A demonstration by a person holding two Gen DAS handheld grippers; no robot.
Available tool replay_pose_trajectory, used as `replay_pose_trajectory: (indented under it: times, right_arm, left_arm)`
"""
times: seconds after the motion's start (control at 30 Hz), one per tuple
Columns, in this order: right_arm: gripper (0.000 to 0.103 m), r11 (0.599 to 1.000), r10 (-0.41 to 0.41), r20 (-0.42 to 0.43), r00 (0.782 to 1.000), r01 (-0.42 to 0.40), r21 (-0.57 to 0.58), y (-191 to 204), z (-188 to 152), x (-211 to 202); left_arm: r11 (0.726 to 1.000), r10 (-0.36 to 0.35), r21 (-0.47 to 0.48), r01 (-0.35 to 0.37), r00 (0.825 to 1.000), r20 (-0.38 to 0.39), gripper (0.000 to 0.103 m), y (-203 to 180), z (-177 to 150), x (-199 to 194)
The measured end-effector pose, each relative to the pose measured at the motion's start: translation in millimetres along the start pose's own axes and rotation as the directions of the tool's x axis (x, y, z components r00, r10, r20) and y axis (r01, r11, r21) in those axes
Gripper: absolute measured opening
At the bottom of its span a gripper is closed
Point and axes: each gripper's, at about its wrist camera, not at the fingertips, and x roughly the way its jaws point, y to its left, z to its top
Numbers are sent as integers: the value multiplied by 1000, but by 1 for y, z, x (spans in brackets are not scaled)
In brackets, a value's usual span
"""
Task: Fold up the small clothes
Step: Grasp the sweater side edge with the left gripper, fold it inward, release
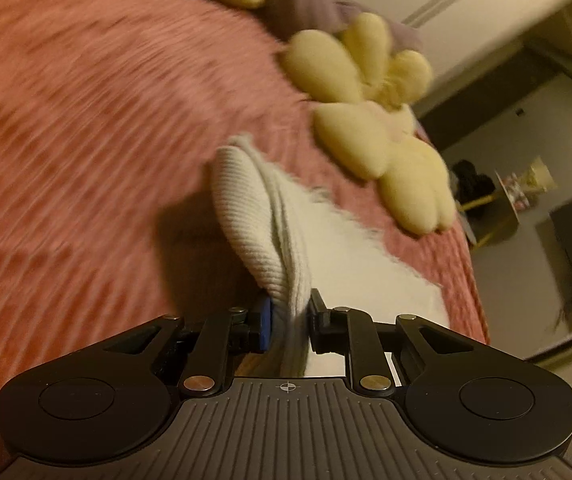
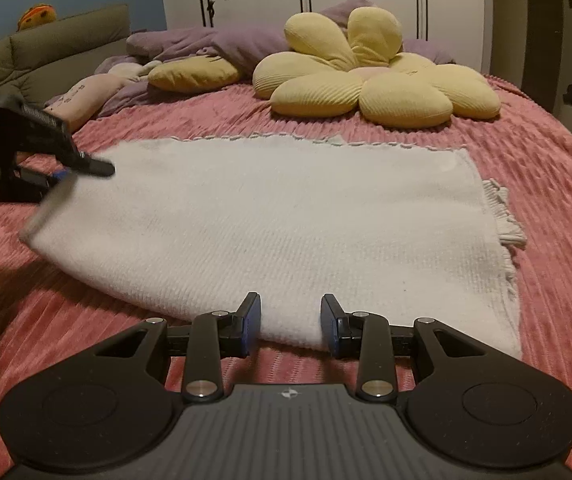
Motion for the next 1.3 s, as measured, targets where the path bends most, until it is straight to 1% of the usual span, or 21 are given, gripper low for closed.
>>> replay_pose_trajectory:
  times: [0.1,0.17,0.3,0.4,0.43,0.5,0.57,0.6,0.67,0.77,0.8,0.83,0.87,0.93,0.97,1.0,1.07,1.17,1.2,1.27,1.3]
  right_arm:
    - [32,1000,-3,12,1000,3,14,-3,1,-4]
    - [32,1000,-5,19,1000,4,28,-5,1,-7]
    - [32,999,-15,34,999,14,51,-13,1,-13]
    - [32,998,-28,33,999,26,66,-20,-2,-16]
    - [32,997,-32,32,999,30,70,-22,-3,-16]
    - [32,996,-42,31,999,39,83,-27,-4,-17]
    - [32,994,-49,23,999,47,98,-32,-7,-16]
    - [32,993,-53,19,998,50,104,-35,-8,-16]
    - [32,992,-54,14,998,52,112,-38,-10,-16]
    - [32,992,-54,15,998,52,111,-41,-12,-18]
    - [32,992,-55,15,998,53,114,-42,-12,-18]
    - [32,992,-54,16,998,52,118,-42,-12,-18]
    - [32,991,-52,16,999,50,123,-43,-12,-18]
    - [32,991,-50,15,999,47,128,-43,-11,-18]
    - [32,991,-47,13,999,45,128,-43,-10,-17]
    - [32,991,-45,15,999,43,129,-43,-9,-17]
    - [32,989,-37,16,999,34,144,-43,-4,-16]
    - [32,985,-17,22,1000,13,173,-42,4,-14]
    - [32,985,-8,28,1000,3,172,-40,8,-15]
    - [32,988,8,37,999,-14,153,-34,15,-14]
    - [33,990,16,40,999,-21,137,-29,20,-12]
  left_arm:
    - [998,11,60,-11,1000,-9,21,-31,-2,4]
    - [995,22,97,-20,1000,-20,21,-50,-9,13]
    - [990,36,140,-24,996,-81,21,-79,-29,44]
    - [981,81,184,-59,990,-112,23,-92,-48,67]
    - [978,89,198,-64,989,-118,25,-94,-53,72]
    - [974,79,222,-46,987,-143,37,-97,-62,86]
    - [966,72,256,-29,985,-157,43,-100,-66,93]
    - [963,71,267,-29,986,-151,48,-101,-67,90]
    - [963,60,269,-19,988,-145,54,-105,-68,80]
    - [969,22,248,4,995,-99,56,-106,-73,55]
    - [968,14,251,5,997,-74,60,-104,-76,46]
    - [967,22,255,-10,999,-44,64,-100,-81,37]
    - [964,54,261,-47,998,-17,67,-96,-85,30]
    - [954,121,274,-126,992,34,67,-86,-93,21]
    - [950,154,268,-161,987,46,67,-79,-98,20]
    - [950,177,253,-181,984,39,67,-72,-101,21]
    - [956,211,211,-203,977,-16,66,-58,-106,32]
    - [951,249,204,-232,966,-65,66,-52,-116,52]
    - [946,255,222,-236,965,-60,67,-54,-121,56]
    - [922,282,282,-265,959,-23,70,-61,-127,62]
    - [918,287,289,-271,958,-14,70,-61,-129,62]
